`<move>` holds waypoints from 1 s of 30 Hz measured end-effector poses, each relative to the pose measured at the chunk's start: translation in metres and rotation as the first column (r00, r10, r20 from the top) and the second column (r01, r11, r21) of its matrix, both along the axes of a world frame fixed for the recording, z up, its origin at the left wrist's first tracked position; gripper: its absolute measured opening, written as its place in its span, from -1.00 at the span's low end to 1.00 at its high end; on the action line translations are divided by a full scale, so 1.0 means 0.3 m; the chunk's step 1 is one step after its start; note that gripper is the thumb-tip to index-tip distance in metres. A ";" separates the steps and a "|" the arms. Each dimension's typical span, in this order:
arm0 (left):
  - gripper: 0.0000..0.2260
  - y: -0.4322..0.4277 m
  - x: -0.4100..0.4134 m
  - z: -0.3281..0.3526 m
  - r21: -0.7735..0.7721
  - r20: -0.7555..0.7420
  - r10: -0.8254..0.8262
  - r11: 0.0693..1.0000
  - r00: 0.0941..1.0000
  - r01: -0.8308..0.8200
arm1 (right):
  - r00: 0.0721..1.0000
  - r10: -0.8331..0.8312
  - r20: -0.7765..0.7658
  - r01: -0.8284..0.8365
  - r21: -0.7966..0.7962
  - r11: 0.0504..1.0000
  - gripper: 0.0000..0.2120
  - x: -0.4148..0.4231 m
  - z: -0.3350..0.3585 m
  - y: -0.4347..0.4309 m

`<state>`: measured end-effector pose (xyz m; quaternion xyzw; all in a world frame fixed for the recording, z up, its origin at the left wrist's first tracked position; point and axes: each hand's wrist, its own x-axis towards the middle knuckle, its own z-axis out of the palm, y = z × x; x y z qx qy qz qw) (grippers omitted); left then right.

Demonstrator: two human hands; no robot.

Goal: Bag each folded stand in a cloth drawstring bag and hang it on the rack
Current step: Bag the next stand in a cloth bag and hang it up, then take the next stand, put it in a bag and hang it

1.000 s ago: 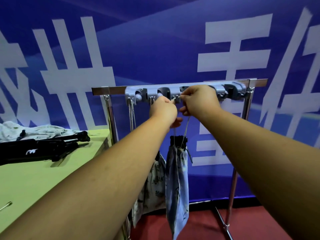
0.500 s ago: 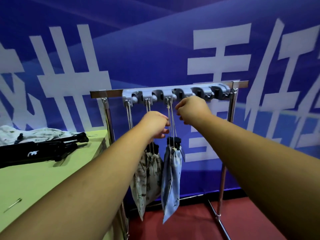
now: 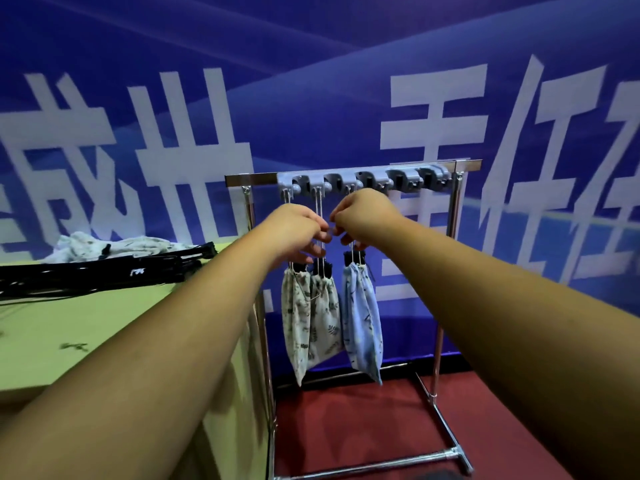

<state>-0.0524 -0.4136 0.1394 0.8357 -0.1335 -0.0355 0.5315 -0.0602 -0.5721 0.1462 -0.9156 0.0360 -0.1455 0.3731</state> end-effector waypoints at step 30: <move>-0.80 1.245 0.010 -0.325 -0.070 0.032 0.596 0.802 0.802 -0.593 | 0.901 0.430 -0.068 -0.433 -0.060 0.899 -0.79 0.172 -0.355 0.968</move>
